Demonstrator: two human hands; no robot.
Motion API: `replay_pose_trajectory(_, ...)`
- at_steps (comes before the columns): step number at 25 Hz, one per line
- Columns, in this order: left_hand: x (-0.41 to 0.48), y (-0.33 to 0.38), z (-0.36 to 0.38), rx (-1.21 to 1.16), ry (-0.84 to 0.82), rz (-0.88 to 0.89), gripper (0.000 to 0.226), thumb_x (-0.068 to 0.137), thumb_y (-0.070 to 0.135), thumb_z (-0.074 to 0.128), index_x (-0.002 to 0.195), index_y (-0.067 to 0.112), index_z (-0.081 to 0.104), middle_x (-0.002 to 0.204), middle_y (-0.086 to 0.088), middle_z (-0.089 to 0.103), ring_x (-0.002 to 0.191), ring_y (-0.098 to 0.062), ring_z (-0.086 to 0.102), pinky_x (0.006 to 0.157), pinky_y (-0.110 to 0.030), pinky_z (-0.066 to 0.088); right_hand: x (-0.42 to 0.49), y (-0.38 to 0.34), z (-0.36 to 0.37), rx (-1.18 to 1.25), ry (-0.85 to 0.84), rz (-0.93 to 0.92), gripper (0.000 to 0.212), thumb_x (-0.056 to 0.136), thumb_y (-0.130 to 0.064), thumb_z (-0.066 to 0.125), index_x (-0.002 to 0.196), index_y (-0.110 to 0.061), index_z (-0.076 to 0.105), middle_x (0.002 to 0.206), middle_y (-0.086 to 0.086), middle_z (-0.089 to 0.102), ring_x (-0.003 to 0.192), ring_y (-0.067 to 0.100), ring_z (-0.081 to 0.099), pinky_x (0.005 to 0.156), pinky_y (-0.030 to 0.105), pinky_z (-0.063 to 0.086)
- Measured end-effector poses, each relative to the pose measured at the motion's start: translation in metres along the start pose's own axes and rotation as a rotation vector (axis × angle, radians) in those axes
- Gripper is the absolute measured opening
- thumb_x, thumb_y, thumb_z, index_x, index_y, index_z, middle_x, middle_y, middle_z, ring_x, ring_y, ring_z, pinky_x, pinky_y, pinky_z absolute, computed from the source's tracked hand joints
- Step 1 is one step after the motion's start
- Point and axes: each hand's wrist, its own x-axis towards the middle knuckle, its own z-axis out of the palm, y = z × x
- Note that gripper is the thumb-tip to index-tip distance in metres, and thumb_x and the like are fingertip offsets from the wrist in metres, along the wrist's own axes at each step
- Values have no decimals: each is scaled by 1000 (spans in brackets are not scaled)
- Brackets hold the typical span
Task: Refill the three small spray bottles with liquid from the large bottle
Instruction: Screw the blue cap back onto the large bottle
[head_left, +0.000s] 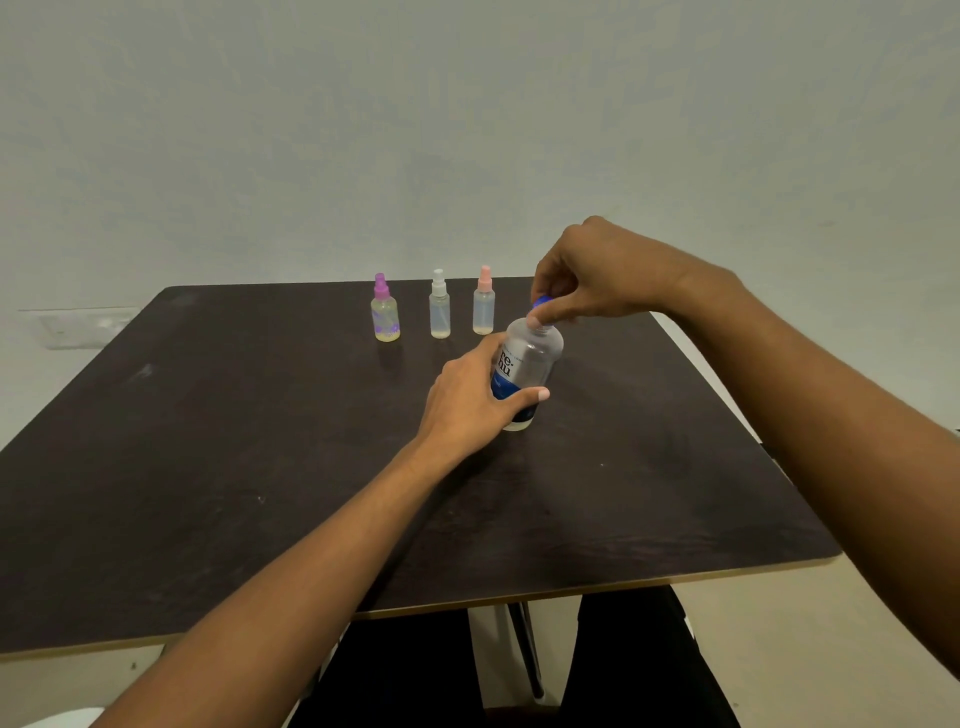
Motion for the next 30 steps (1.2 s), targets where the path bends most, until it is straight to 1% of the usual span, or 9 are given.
replay_pose_trajectory(2, 0, -1, 0, 4, 1, -2, 82, 78, 59, 81, 146, 28, 47, 139, 3, 64, 128, -21, 63, 102, -47, 57, 0, 0, 4, -13, 26, 12, 41, 85, -59, 75, 91, -19, 79, 67, -11, 72, 59, 3, 69, 70, 27, 61)
replay_pose_trajectory(5, 0, 0, -2, 9, 5, 1, 84, 79, 61, 80, 148, 29, 46, 140, 3, 64, 128, -21, 63, 102, -46, 57, -1, 3, 1, 15, 48, -28, 55, 80, -64, 77, 117, -24, 76, 102, -8, 77, 84, 4, 72, 75, 18, 55)
replay_pose_trajectory(8, 1, 1, -2, 26, 8, 21, 83, 79, 62, 79, 148, 30, 46, 139, 4, 64, 126, -20, 63, 101, -45, 57, -6, 5, -17, 98, -50, -85, 53, 82, -39, 86, 132, -33, 70, 119, -16, 71, 100, 2, 70, 87, 16, 54)
replay_pose_trajectory(11, 1, 3, -2, 12, 1, 24, 82, 79, 62, 80, 147, 30, 46, 139, 4, 64, 126, -20, 63, 101, -46, 57, -6, 5, -19, 36, -98, -126, 35, 85, -23, 85, 118, -31, 78, 114, -13, 76, 99, 4, 72, 93, 25, 58)
replay_pose_trajectory(18, 0, 1, -2, 27, 22, 25, 81, 78, 60, 81, 146, 30, 48, 138, 4, 65, 126, -20, 64, 102, -44, 56, -4, -5, -4, 19, -26, 28, 38, 86, -56, 75, 86, -18, 78, 66, -9, 74, 57, 1, 71, 70, 25, 61)
replay_pose_trajectory(21, -1, 1, -1, 17, 18, 19, 82, 78, 61, 81, 147, 30, 47, 140, 4, 64, 128, -21, 63, 103, -45, 55, -2, -4, -1, -27, 25, 7, 53, 84, -66, 69, 101, -16, 80, 80, -8, 76, 68, 3, 72, 71, 19, 56)
replay_pose_trajectory(24, 0, 1, -1, 27, 22, 33, 82, 79, 61, 81, 147, 31, 47, 139, 5, 65, 127, -19, 63, 103, -44, 55, -9, 1, -14, 123, -40, -73, 46, 83, -49, 81, 124, -30, 73, 108, -14, 75, 95, -1, 72, 87, 16, 57)
replay_pose_trajectory(27, 1, 2, -1, 20, 21, 44, 82, 78, 63, 80, 147, 32, 47, 137, 5, 65, 124, -19, 64, 101, -42, 56, -12, 5, -17, 97, -91, -125, 32, 87, -24, 83, 118, -29, 77, 115, -14, 76, 103, 3, 72, 96, 21, 55)
replay_pose_trajectory(30, 3, 3, 0, 37, 22, 40, 84, 78, 64, 79, 148, 32, 46, 139, 5, 65, 125, -20, 64, 102, -44, 56, -12, 6, -12, 63, -42, -93, 26, 87, -28, 83, 113, -28, 80, 106, -11, 79, 92, 2, 72, 89, 21, 55)
